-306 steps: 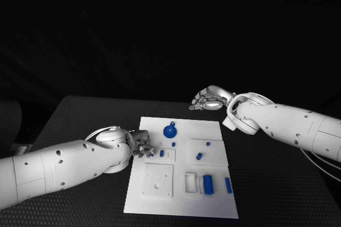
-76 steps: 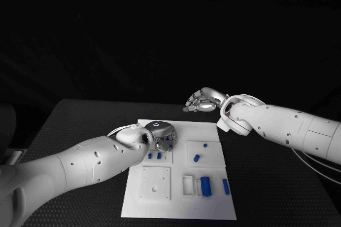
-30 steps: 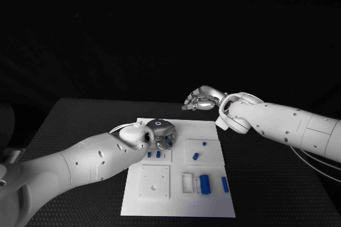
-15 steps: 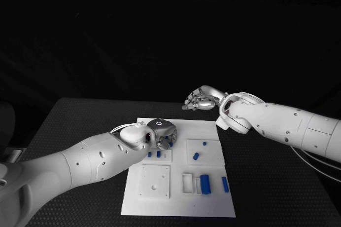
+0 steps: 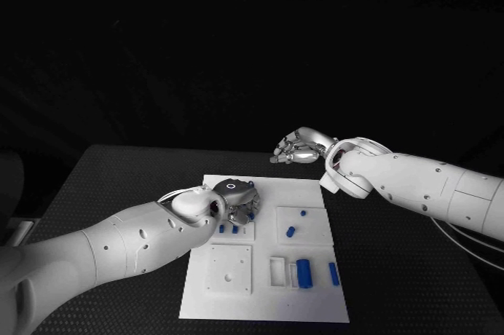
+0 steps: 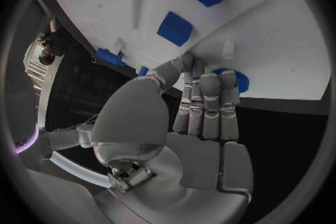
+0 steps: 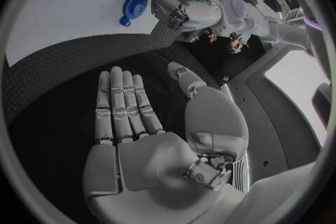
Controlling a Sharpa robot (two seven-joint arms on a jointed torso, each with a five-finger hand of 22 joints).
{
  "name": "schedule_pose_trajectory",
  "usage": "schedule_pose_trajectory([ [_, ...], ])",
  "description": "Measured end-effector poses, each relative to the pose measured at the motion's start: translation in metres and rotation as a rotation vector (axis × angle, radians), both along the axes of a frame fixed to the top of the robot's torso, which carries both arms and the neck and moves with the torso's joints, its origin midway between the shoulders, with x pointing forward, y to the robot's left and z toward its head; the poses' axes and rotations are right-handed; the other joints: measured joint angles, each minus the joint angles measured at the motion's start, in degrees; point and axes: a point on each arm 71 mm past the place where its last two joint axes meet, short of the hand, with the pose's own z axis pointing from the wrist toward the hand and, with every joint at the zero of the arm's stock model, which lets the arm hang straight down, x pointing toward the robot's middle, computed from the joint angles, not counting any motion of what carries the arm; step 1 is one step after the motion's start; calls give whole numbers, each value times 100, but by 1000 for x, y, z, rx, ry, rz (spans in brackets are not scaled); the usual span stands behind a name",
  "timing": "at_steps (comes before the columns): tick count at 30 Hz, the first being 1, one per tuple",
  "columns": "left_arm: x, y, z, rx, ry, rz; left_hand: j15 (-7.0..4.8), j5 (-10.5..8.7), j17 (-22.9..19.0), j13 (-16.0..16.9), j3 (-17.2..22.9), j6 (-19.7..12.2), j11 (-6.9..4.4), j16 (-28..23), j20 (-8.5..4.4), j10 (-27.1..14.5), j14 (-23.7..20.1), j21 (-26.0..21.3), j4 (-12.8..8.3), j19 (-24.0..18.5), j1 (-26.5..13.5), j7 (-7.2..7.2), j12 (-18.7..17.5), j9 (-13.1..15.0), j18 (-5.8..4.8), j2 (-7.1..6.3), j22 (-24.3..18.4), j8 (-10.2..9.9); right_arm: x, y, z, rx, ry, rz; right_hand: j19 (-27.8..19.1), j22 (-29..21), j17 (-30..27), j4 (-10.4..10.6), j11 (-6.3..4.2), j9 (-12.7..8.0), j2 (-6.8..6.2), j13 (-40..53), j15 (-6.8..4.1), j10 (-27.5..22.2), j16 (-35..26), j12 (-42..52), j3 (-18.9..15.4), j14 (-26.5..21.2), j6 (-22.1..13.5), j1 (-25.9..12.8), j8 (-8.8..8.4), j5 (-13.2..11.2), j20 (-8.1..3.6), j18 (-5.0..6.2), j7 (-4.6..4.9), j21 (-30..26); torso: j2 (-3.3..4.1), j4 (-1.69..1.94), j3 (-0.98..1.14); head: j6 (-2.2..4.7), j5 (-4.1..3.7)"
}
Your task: Assemble the parts on the task board
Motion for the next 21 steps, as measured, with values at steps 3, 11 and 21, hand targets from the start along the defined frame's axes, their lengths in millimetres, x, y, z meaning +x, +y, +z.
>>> schedule_pose_trajectory([
  [3, 2, 3, 4, -27, 10, 20, -17, 0, 0, -5, 0, 14, -2, 22, -2, 2, 22, 25, 0, 40, 0, 14, 0, 0, -1, 0, 0, 0, 0, -1, 0, 0, 0, -1, 0, 0, 0, 0, 0, 0, 0, 0, 0, 0, 0, 0, 0, 0, 0, 0, 0, 0, 0, 1, 0, 0, -1, 2, -1, 9, 5],
  [11, 4, 12, 16, -82, 23, 56, -11, -1, 0, -12, 0, 20, -3, 22, -12, 3, 29, 25, 0, 50, -4, 20, 0, -4, -25, 3, -1, -6, 0, -3, 0, -2, 0, -4, 0, -1, 0, 0, 0, 0, 0, -5, 0, 0, 0, 0, 0, 0, 0, 0, 0, 0, 0, 0, 0, 0, -3, 6, -1, 36, 16],
  [21, 3, 33, 20, -109, 43, 97, -11, -1, 0, -15, -1, 19, -2, 22, -11, 2, 30, 25, 0, 50, -20, 20, 0, -9, -34, 16, 3, -4, 0, -6, 0, -3, 0, -9, 0, 5, -4, 0, 0, 0, 0, -4, 0, 0, 0, 0, 0, 0, 0, 0, 0, 0, 0, 0, 0, 0, -6, 9, -5, 48, 25],
])
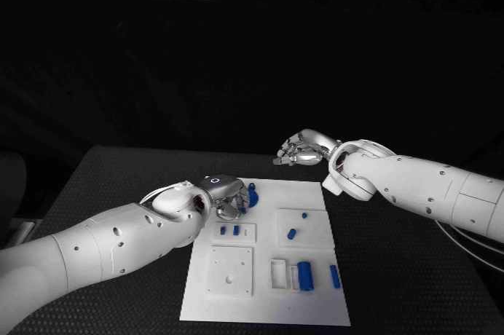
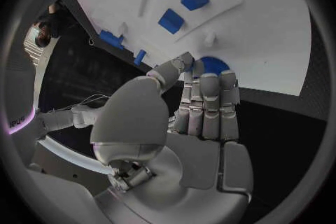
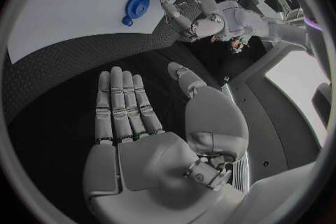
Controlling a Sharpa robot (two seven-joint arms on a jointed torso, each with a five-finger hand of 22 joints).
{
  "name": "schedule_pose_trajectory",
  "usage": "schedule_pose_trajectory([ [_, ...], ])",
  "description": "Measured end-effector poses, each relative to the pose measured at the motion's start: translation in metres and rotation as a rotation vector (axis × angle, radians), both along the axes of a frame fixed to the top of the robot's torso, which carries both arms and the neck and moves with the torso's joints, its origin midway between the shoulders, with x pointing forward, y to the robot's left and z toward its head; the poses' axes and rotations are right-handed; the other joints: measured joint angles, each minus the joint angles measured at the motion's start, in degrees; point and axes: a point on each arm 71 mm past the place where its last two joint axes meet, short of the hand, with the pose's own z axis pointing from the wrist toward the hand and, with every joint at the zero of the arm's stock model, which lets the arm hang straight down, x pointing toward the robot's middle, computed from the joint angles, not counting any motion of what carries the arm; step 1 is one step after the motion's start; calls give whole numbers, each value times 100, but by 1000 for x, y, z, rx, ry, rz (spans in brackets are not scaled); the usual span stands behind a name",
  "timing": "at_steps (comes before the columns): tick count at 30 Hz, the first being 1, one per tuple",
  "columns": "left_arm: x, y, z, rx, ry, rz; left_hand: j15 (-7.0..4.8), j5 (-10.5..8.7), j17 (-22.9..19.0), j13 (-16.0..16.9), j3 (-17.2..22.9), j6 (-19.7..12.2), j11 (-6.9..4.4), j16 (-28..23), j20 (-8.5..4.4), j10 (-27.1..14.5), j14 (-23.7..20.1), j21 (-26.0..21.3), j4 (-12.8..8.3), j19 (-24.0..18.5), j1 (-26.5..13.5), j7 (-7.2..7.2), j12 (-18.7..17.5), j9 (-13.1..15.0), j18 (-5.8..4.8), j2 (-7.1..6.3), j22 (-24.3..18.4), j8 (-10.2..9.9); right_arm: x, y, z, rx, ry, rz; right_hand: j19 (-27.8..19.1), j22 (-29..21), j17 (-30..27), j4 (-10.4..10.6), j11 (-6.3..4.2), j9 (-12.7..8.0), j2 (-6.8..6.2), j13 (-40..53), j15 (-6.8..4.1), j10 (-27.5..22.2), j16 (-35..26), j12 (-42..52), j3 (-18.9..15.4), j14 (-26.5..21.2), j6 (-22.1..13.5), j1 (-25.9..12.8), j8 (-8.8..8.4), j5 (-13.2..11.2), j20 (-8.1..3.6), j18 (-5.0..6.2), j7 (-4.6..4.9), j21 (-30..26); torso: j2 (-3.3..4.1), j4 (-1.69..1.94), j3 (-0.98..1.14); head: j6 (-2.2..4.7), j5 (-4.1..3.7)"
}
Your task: Assemble the parts on the task board
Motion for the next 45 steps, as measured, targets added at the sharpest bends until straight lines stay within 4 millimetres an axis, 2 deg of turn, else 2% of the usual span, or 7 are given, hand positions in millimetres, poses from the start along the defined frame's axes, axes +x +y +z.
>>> schedule_pose_trajectory([
  [7, 1, 14, -1, 3, 9, 30, 1, 1, 0, -6, 16, 15, 0, 0, 0, -1, 0, 0, 16, 0, -7, -17, 0, 1, -24, -7, -1, 0, 0, -1, 0, 0, 0, -1, 21, 0, 0, 0, 0, 0, 0, 0, -1, 0, 0, 0, 0, 0, 0, 0, 0, 0, -20, 0, 0, 0, -1, 2, -3, -11, -7],
  [17, 4, 27, -2, 10, 13, 58, 2, 24, 0, -10, 16, 5, 2, 0, 1, 39, 0, 0, 16, 0, -15, -26, 0, 2, 19, -16, -2, -1, 0, -2, 0, -1, 0, -3, 21, -1, 0, 0, 0, -5, 0, 1, -2, 0, 0, 0, 0, 3, 0, 0, 0, 0, -20, 1, 0, 0, 3, -4, -4, -24, -12],
  [45, 1, 32, -3, 24, 32, 64, 11, 22, -4, -9, 32, 12, 1, 0, 11, 38, 8, 0, -2, 9, -22, -11, -1, -6, 34, -37, -4, -25, 0, -3, 0, -2, 0, -5, 21, 10, -4, 0, 0, -9, 0, 2, -3, 0, 0, 0, 0, 3, 0, 0, 0, 0, -20, 0, 0, 0, 5, -11, 8, -48, 2],
])
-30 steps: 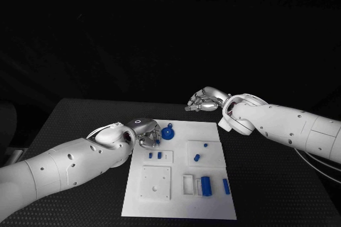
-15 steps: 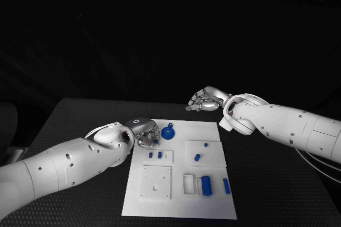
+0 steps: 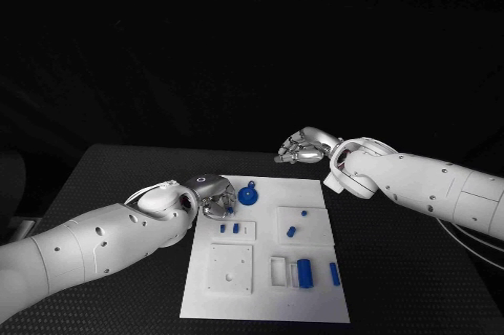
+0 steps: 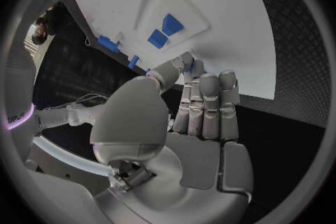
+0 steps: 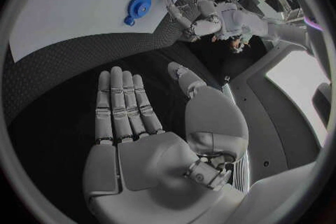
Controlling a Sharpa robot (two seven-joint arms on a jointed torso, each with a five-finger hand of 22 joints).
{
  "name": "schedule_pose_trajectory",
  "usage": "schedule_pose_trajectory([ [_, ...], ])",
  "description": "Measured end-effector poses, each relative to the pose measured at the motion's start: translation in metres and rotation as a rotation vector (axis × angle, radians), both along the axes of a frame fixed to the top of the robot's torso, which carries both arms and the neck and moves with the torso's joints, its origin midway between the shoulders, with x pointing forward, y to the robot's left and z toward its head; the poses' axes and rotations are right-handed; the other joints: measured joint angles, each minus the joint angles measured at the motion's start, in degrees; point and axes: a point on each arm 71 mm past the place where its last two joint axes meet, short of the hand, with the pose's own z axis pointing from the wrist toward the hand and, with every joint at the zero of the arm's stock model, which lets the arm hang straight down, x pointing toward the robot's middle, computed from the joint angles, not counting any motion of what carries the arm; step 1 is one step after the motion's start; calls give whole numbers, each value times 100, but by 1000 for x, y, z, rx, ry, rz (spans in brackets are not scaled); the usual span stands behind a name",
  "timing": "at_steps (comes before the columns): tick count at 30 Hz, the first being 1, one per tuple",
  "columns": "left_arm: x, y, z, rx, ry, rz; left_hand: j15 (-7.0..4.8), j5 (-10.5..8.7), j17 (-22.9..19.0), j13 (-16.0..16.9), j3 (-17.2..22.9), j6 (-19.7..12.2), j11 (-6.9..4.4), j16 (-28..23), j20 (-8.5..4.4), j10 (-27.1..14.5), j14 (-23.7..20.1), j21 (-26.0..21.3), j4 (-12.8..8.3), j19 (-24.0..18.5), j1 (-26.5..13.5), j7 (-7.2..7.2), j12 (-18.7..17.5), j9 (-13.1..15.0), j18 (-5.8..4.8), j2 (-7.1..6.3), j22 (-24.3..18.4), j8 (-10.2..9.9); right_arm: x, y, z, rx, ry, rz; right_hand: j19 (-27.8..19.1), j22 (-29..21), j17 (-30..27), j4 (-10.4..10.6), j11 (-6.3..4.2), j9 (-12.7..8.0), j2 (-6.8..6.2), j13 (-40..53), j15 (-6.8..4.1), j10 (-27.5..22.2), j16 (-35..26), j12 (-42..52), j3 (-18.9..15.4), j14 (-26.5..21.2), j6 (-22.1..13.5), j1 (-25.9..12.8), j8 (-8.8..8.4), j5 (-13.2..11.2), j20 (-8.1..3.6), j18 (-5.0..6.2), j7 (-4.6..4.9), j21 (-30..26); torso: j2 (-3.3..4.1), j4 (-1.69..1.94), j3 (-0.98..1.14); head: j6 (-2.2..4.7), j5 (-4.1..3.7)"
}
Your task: Assemble the parts on the task board
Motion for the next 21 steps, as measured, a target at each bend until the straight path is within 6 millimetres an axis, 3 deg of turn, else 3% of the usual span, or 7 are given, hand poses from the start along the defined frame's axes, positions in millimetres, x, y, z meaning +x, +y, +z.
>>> schedule_pose_trajectory([
  [21, -1, -4, -1, 7, 13, -7, -19, -12, 1, -8, 13, -5, -2, 0, 1, -2, 21, 0, 13, 0, 15, -3, -6, 1, -24, -31, 3, 19, 0, 1, 0, 0, 0, 2, 0, 5, -4, 0, 0, 0, 0, 1, 0, 0, 0, 0, 0, 0, 0, 0, 0, 0, 0, 0, 0, -23, 0, 1, -2, -4, 9],
])
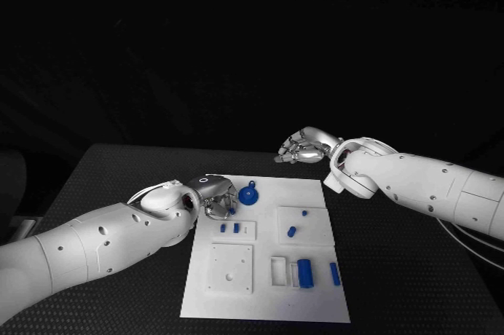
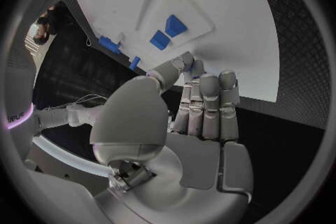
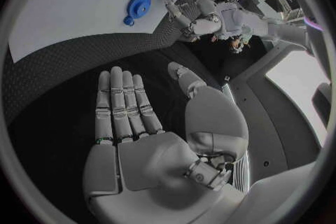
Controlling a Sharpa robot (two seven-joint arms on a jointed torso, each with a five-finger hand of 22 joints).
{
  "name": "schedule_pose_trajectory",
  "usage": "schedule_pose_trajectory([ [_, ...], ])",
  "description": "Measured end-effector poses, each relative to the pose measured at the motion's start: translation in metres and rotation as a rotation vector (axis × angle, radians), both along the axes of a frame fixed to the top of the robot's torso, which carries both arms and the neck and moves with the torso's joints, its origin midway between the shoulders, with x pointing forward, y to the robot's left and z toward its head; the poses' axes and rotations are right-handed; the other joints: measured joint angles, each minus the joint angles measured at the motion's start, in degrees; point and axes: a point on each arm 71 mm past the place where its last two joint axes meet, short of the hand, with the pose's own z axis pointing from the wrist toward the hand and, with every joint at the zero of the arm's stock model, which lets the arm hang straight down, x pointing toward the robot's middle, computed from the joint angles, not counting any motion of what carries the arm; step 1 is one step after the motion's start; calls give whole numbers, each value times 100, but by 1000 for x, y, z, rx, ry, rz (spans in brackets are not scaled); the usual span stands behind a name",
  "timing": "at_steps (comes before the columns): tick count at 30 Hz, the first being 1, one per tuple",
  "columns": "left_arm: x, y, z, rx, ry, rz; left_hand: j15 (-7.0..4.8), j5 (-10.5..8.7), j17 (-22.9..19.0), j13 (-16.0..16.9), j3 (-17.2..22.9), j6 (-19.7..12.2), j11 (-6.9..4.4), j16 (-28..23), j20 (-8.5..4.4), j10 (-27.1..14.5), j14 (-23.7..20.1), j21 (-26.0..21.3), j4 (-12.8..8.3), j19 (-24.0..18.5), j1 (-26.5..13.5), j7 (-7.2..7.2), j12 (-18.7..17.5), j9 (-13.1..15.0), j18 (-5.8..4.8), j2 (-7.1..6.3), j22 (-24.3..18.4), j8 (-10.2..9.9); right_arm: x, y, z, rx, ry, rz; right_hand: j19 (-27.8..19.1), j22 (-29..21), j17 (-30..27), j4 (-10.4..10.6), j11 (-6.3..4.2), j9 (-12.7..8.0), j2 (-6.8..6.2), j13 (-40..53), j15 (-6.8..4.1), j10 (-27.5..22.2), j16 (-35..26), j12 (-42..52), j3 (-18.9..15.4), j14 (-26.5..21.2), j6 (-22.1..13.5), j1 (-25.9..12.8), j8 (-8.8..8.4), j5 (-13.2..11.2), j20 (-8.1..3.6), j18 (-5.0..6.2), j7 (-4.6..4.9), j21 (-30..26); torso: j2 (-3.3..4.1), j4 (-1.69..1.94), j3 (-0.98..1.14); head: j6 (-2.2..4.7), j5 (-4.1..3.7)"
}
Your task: Assemble the parts on the task board
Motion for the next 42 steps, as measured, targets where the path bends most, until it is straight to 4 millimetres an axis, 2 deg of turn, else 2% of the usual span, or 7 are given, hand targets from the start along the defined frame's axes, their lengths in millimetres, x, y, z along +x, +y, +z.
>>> schedule_pose_trajectory([
  [42, -1, -5, -4, 29, 11, -2, 22, -9, -9, -20, 28, -25, -8, 0, 1, -8, -18, 0, -4, 0, 17, 15, -80, -30, -60, 34, -3, -52, 0, 0, 0, 0, 0, 0, 21, 9, -6, 0, 0, -10, 0, -4, 0, 0, 0, 0, 0, 0, 0, 0, 0, 0, 21, 0, 0, 0, 1, -1, 2, -25, -26],
])
